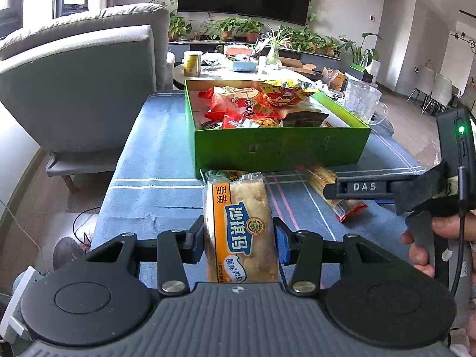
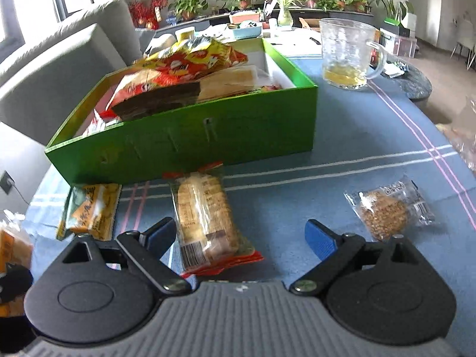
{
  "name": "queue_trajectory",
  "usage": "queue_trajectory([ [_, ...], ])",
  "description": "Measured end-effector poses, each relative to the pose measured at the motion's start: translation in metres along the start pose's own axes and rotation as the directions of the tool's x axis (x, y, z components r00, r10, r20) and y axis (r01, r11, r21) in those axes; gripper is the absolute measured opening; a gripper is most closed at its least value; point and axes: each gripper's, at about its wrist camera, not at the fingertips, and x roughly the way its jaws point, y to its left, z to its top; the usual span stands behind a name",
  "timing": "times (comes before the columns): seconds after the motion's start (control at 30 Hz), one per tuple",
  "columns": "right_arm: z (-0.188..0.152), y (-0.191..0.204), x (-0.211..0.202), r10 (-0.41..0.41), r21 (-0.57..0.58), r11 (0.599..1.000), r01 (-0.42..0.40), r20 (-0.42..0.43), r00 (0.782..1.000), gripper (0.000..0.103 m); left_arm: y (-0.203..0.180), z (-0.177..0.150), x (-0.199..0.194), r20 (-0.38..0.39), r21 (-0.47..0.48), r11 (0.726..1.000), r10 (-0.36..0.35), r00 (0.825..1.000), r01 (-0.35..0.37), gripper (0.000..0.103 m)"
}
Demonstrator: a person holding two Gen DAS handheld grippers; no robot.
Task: Organize snacks
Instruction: 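Hold the sachima pack in the left tool while the right tool grasps the clear bread-stick pack, then lower the sachima pack and bread-stick pack into the box and open both tools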
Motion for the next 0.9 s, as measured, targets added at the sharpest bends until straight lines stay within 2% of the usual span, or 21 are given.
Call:
queue_trajectory([
  [0.2, 0.006, 0.006, -0.001, 0.04, 0.019, 0.999, -0.04, 0.023, 0.999, 0.085, 0.003, -0.001, 0.003, -0.006, -0.009, 1.0, 0.002, 1.0, -0.002, 0.043],
  [0.37, 0.003, 0.023, 0.01, 0.052, -0.073, 0.996, -0.052, -0.006, 0.999, 0.085, 0.005, -0.001, 0.003, -0.005, -0.017, 1.0, 0.0, 1.0, 0.0, 0.043],
  [0.53, 0.0, 0.028, 0.009, 0.011, -0.174, 0.985, -0.009, 0.012, 1.0, 0.084, 0.004, 0.0, 0.004, -0.006, -0.016, 1.0, 0.002, 1.0, -0.002, 0.043],
  [0.67, 0.004, 0.017, 0.003, 0.081, -0.134, 0.988, -0.081, -0.003, 0.997, 0.084, 0.001, 0.001, 0.002, 0.0, -0.008, 1.0, -0.003, 1.0, 0.003, 0.043],
  [0.9, 0.012, 0.014, -0.025, 0.154, -0.114, 0.983, -0.145, 0.069, 0.986, 0.084, -0.008, 0.008, 0.001, 0.012, 0.01, 1.0, -0.008, 1.0, 0.008, 0.043],
])
